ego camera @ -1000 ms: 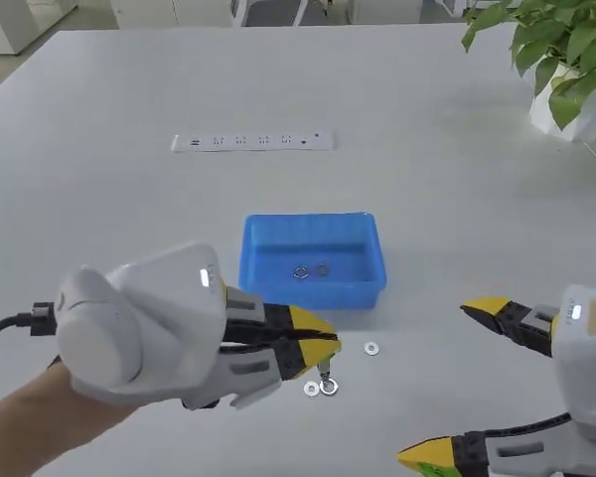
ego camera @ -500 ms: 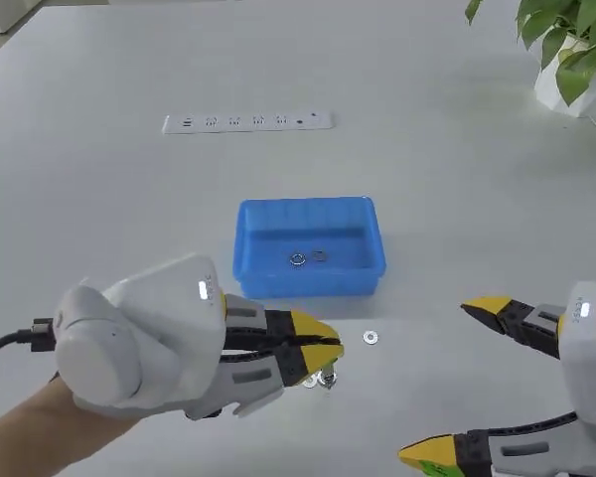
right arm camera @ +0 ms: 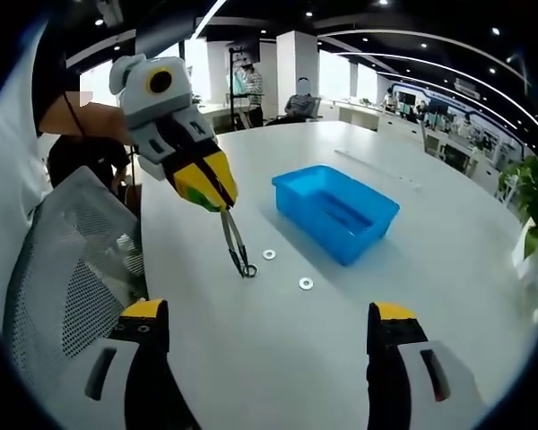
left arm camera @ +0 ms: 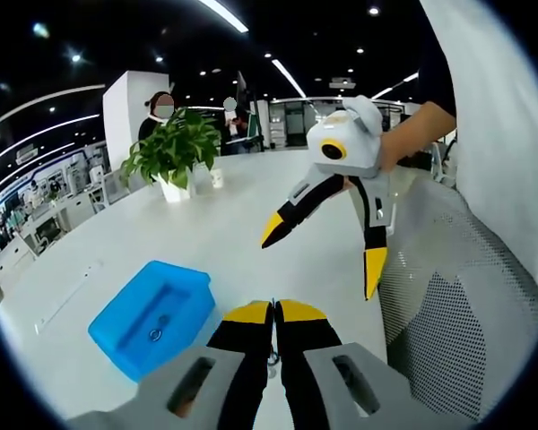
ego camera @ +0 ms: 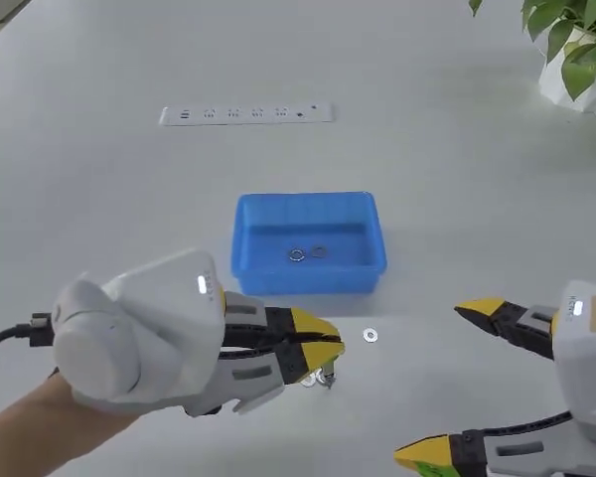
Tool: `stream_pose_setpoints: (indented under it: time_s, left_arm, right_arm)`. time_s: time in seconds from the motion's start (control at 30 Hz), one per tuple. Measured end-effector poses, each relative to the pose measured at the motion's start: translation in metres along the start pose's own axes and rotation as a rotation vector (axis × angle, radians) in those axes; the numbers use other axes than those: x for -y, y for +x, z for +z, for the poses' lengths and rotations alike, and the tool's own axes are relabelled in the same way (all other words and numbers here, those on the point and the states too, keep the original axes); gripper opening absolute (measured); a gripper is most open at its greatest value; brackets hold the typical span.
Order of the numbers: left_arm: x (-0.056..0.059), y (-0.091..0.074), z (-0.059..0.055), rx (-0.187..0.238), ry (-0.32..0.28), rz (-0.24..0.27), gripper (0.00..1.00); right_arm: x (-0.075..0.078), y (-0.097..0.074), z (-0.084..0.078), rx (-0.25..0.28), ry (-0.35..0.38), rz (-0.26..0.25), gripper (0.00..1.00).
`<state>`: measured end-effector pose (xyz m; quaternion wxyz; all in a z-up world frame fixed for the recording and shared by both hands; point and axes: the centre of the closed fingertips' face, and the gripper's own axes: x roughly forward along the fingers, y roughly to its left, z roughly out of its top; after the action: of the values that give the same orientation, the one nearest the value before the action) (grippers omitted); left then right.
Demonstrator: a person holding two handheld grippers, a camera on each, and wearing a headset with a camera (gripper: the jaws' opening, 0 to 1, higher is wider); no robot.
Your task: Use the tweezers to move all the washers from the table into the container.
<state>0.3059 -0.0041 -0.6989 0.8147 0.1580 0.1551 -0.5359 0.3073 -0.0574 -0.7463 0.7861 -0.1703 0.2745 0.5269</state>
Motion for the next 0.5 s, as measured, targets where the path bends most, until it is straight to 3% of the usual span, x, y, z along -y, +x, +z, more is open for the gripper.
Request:
stream_pose_setpoints:
  time_s: [0.2,0.37,0.5]
  left_arm:
    - [0.002,-0.001,-0.001,-0.015,0.017,-0.006,0.05]
    - [0.004,0.000,-0.001,-0.017,0.019,-0.011,0.05]
    - [0.004,0.001,0.000,-0.017,0.016,-0.012,0.05]
  right_arm:
    - [-0.011,0.009,0.006,0.001,-0.027,0.047,0.91]
    - [-0.017,0.021,0.013,0.010,-0.058,0.093,0.73]
    - [-0.021,0.036,0.014,-0.007,-0.079,0.140,0.68]
